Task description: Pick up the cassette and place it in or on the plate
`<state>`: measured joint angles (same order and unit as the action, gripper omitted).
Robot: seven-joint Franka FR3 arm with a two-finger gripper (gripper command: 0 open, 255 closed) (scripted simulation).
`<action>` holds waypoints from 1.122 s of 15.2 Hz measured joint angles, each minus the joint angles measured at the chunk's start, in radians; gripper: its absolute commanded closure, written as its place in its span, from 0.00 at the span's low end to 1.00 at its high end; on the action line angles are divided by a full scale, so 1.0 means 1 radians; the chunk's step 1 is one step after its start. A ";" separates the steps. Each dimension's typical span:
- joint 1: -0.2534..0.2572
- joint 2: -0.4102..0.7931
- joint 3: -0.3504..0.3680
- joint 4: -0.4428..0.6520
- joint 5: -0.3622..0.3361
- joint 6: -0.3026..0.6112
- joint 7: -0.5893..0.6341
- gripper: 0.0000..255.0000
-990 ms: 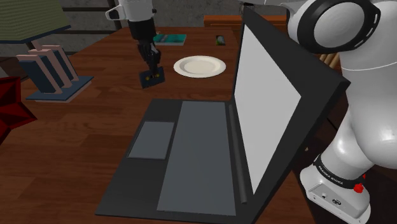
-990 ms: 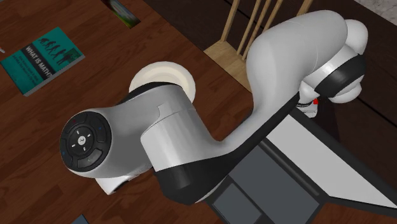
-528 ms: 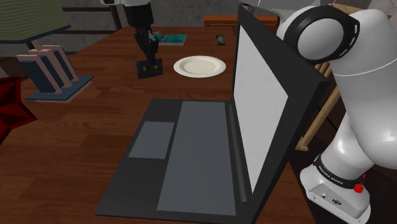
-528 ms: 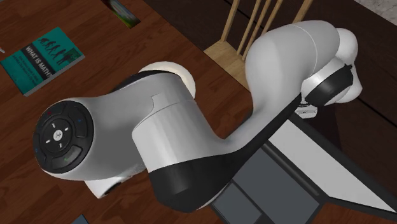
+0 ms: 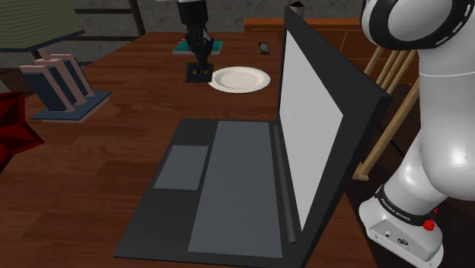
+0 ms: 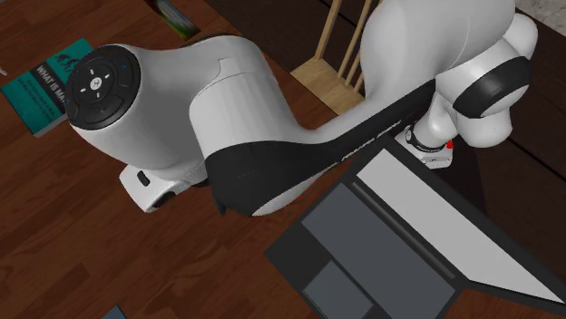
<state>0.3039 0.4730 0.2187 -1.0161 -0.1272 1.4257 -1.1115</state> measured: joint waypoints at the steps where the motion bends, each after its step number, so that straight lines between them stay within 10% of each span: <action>1: -0.017 -0.018 -0.004 -0.027 0.004 0.010 -0.017 1.00; 17: -0.226 -0.178 -0.079 -0.319 0.045 0.156 -0.272 1.00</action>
<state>0.0778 0.2953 0.1399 -1.3346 -0.0820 1.5819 -1.3838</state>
